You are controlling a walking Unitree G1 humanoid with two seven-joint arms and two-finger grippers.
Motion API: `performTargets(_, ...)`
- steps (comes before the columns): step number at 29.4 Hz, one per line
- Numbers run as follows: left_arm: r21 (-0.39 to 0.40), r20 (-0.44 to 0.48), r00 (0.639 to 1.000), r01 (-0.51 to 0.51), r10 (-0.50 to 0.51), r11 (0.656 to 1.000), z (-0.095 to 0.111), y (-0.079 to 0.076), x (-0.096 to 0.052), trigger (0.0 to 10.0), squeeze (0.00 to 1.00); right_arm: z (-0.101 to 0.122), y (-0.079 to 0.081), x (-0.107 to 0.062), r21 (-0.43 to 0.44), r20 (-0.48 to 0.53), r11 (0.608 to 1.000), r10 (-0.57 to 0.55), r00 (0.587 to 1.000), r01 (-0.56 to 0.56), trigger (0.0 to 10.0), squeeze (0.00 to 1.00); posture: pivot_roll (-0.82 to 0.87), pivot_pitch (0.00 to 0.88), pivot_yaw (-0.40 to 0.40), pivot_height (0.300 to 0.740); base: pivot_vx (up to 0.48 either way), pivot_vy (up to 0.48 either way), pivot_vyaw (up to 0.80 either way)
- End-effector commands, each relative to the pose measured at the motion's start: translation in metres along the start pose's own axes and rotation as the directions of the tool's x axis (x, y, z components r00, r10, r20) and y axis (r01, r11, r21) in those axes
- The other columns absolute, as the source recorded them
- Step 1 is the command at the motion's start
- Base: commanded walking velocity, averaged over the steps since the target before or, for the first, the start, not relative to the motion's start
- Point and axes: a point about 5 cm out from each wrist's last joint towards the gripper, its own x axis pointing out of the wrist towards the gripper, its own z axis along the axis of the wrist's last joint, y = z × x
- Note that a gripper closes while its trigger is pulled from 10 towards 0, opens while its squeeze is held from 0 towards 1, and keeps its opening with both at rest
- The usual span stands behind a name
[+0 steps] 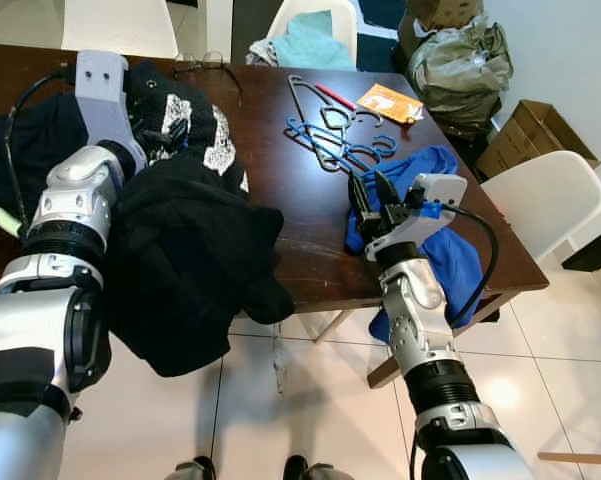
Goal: Hang hanger
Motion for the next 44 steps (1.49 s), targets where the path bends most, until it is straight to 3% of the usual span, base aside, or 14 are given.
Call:
performTargets(1,0.004,-0.087,0.996,0.003,-0.002,1.000,-0.016,-0.001,-0.002,10.0,0.00,0.001,-0.007,-0.004,-0.005,0.003,1.000,-0.020,1.000,0.020,10.0,0.00,0.00,0.204,-0.145,0.740,0.000,0.000,0.00)
performTargets(9,0.029,-0.132,0.990,-0.040,0.043,0.999,-0.020,0.006,-0.004,10.0,0.00,0.000,-0.007,-0.005,-0.005,0.005,1.000,-0.026,1.000,0.026,10.0,0.00,0.03,0.199,-0.121,0.740,0.000,0.000,0.00)
performTargets(10,0.042,-0.158,0.985,-0.056,0.062,0.998,-0.022,0.009,-0.005,0.0,0.00,0.000,-0.008,-0.006,-0.004,0.007,0.999,-0.031,0.999,0.031,10.0,0.00,0.04,0.197,-0.104,0.740,0.000,0.000,0.00)
performTargets(27,0.076,-0.212,0.974,-0.057,0.072,0.995,-0.028,0.011,-0.007,0.0,0.00,-0.001,-0.011,-0.009,-0.002,0.017,0.999,-0.051,0.999,0.051,10.0,0.00,0.05,0.197,-0.078,0.740,0.000,0.000,0.00)
performTargets(28,0.084,-0.229,0.971,-0.056,0.074,0.995,-0.028,0.010,-0.006,0.0,0.00,-0.001,-0.014,-0.014,-0.002,0.027,0.997,-0.083,0.996,0.083,10.0,0.00,0.08,0.208,-0.005,0.740,0.000,0.000,0.00)
performTargets(29,0.084,-0.229,0.971,-0.056,0.074,0.995,-0.028,0.010,-0.006,0.0,0.00,-0.001,-0.014,-0.014,-0.002,0.027,0.997,-0.083,0.996,0.083,10.0,0.00,0.08,0.208,-0.005,0.740,0.000,0.000,0.00)
performTargets(32,0.173,-0.171,0.980,-0.070,0.100,0.982,-0.011,0.007,0.000,0.0,0.00,0.000,-0.021,-0.021,-0.004,0.044,0.991,-0.132,0.990,0.132,10.0,0.00,0.09,0.211,0.006,0.740,0.000,0.000,0.00)
performTargets(35,0.193,-0.117,0.989,-0.063,0.087,0.979,0.001,0.000,0.004,0.0,0.00,0.000,-0.022,-0.023,-0.003,0.048,0.989,-0.145,0.988,0.145,10.0,0.00,0.09,0.211,0.005,0.740,0.000,0.000,0.00)
performTargets(38,0.258,0.054,0.998,0.006,-0.020,0.966,0.030,-0.025,0.010,0.0,0.00,0.000,-0.021,-0.023,0.002,0.052,0.989,-0.150,0.987,0.150,10.0,0.00,0.10,0.208,0.008,0.740,0.000,0.000,0.00)
performTargets(44,0.324,0.195,0.972,0.062,-0.130,0.944,0.054,-0.049,0.008,0.0,0.00,0.001,-0.019,-0.023,0.005,0.059,0.989,-0.149,0.987,0.149,10.0,0.00,0.10,0.208,0.016,0.740,0.000,0.000,0.00)
